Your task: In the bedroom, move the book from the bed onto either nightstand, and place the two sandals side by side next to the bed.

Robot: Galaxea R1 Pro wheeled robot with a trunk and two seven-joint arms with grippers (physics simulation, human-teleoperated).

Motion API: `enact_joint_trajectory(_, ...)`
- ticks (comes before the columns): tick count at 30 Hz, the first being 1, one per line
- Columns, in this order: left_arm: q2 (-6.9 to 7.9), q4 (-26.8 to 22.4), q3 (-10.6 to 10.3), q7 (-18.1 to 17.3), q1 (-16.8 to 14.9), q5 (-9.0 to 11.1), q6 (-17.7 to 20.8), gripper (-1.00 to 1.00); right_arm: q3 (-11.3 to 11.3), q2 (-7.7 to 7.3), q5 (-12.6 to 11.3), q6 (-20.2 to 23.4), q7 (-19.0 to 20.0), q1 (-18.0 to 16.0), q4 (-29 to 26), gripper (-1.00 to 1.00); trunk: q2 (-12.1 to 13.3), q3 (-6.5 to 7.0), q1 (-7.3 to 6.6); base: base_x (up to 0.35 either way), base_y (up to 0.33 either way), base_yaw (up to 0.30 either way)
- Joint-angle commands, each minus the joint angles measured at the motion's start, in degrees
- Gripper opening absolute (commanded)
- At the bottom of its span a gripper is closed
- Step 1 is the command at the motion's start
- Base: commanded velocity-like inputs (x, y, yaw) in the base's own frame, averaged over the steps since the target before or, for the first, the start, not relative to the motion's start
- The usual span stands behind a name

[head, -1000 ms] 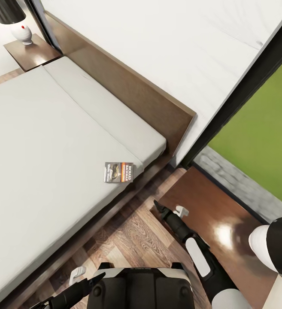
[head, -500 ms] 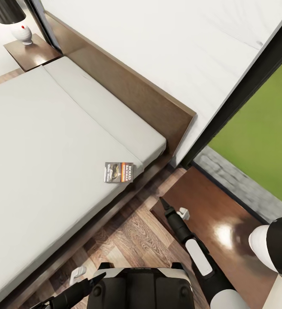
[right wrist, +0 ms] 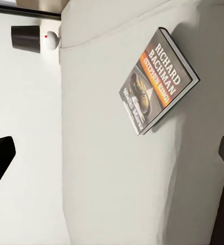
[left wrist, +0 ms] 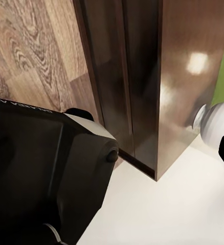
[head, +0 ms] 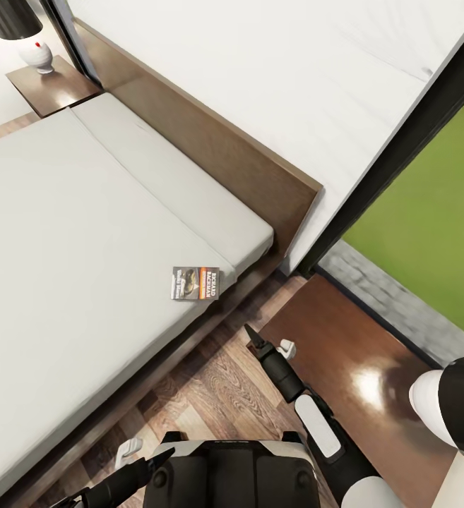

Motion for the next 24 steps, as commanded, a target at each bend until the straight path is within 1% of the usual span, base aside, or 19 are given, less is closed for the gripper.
enact_joint_trajectory(1,0.01,0.01,0.02,-0.21,-0.02,0.15,0.30,1.00,0.00,0.00,-0.60,0.46,0.13,0.00,0.12,1.00,-0.08,-0.06,0.03,0.000,0.000,0.000)
enact_joint_trajectory(13,0.01,0.02,0.02,-0.25,-0.02,0.15,0.29,1.00,-0.06,0.00,-0.64,0.42,0.20,0.03,0.40,1.00,-0.08,-0.06,0.03,0.000,0.000,0.005)
enact_joint_trajectory(16,0.01,0.01,0.02,-0.27,-0.02,0.15,0.29,1.00,-0.07,0.00,-0.64,0.44,0.25,0.03,0.37,1.00,-0.08,-0.06,0.03,0.000,0.000,0.178)
enact_joint_trajectory(24,0.01,0.01,0.02,-0.29,-0.02,0.15,0.30,1.00,-0.08,-0.08,-0.64,0.45,0.25,0.03,0.36,1.00,-0.08,-0.06,0.03,0.000,0.000,0.282)
